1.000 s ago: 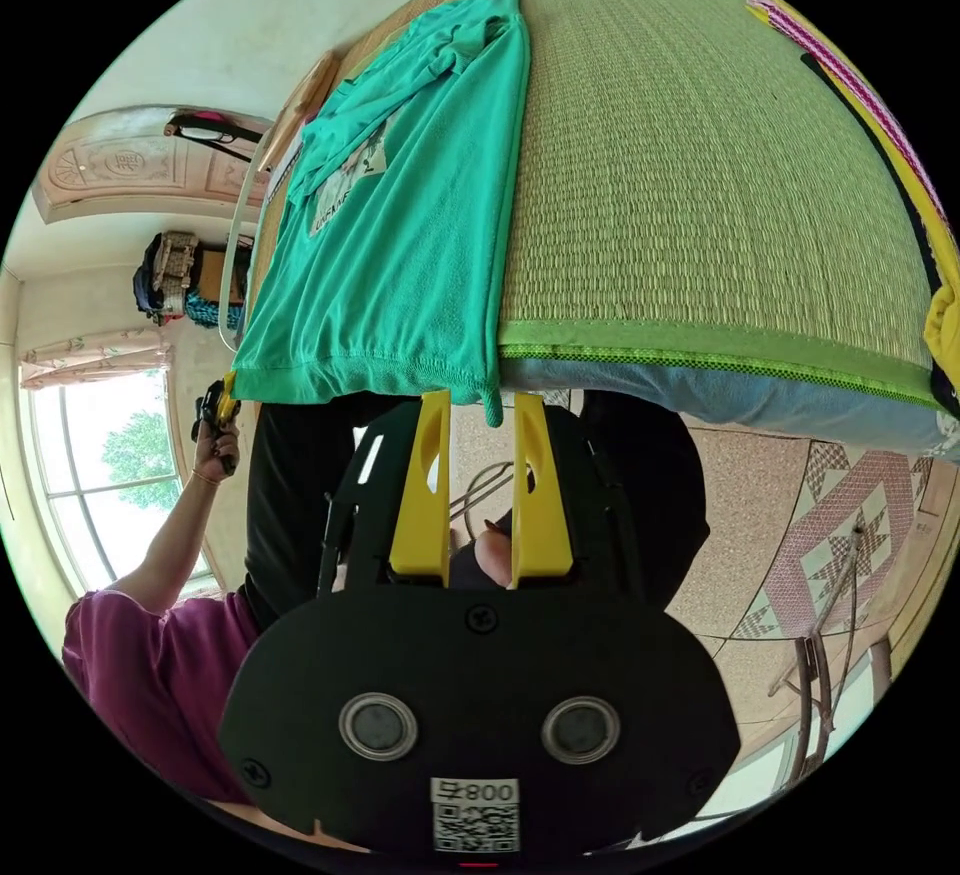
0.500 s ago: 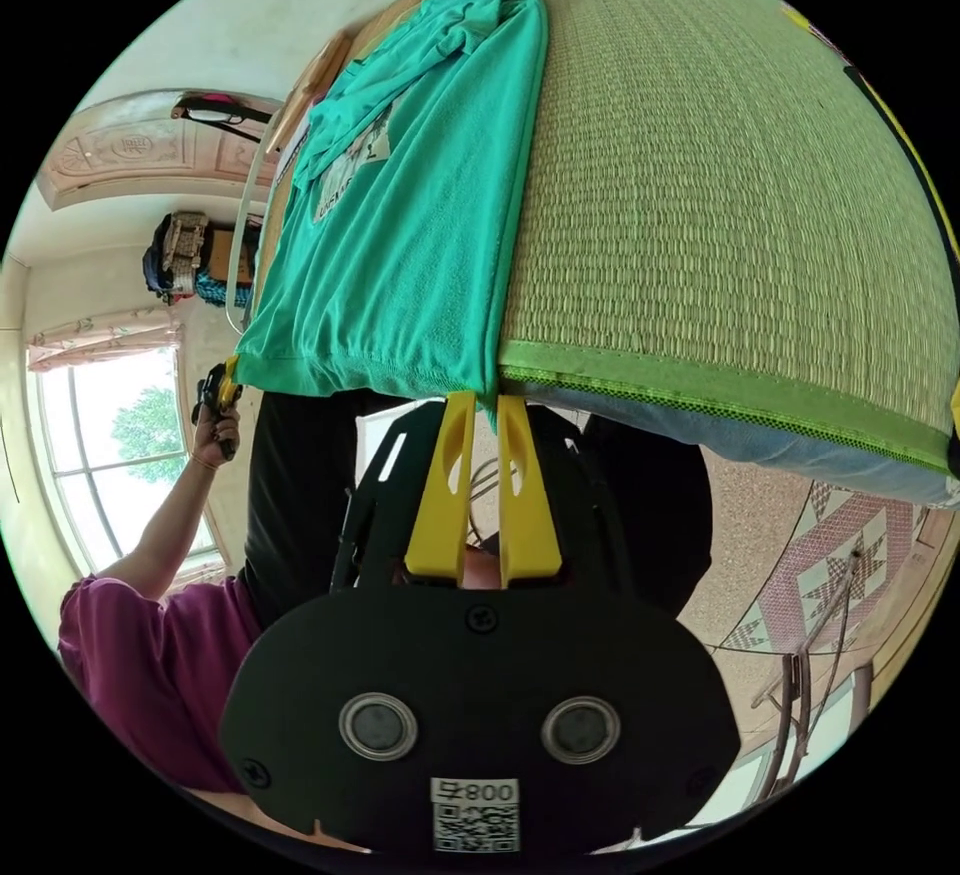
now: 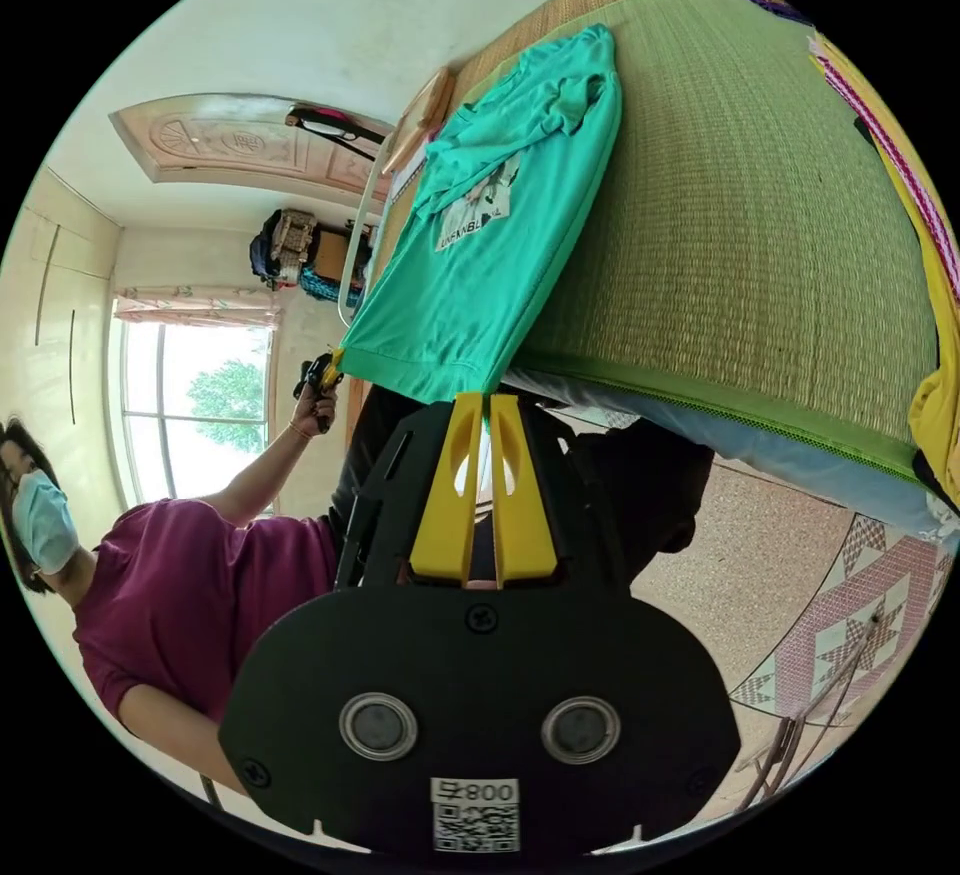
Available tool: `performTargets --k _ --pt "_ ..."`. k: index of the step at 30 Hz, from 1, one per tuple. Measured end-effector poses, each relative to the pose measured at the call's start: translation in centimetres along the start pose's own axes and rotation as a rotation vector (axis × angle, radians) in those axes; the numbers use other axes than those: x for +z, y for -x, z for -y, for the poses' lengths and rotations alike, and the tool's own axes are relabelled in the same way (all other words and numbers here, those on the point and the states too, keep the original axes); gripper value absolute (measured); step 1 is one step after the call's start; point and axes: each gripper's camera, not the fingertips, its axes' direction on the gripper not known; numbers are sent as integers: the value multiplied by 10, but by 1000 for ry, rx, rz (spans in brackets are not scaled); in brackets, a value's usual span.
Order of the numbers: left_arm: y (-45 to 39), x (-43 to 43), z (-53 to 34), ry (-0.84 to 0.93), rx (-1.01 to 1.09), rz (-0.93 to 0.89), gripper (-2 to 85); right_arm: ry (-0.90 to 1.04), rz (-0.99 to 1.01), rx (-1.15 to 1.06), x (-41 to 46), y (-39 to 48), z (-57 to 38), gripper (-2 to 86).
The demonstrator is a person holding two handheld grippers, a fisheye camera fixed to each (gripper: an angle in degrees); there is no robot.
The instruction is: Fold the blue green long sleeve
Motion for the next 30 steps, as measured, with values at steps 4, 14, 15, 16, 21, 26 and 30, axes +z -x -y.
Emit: performTargets --k 4,14,15,16,21,26,30 --pt "-14 3 -23 33 40 -27 18 17 -23 -21 -29 10 -15 7" --pt "9 5 -77 41 -90 3 17 25 -44 173 -10 -65 -62 23" --pt "9 7 -80 41 -95 1 17 16 -41 190 -8 -71 -66 25" --pt "7 8 -83 41 -94 1 16 -1 -26 222 -5 -81 -74 35" --pt "-5 14 -87 61 -84 20 16 -134 91 266 -9 -109 -103 74" --pt "-16 18 -93 70 -81 30 16 -236 215 296 -8 -132 -123 90" --pt "-24 19 -102 68 -82 29 17 -271 295 301 -2 -140 -130 94"
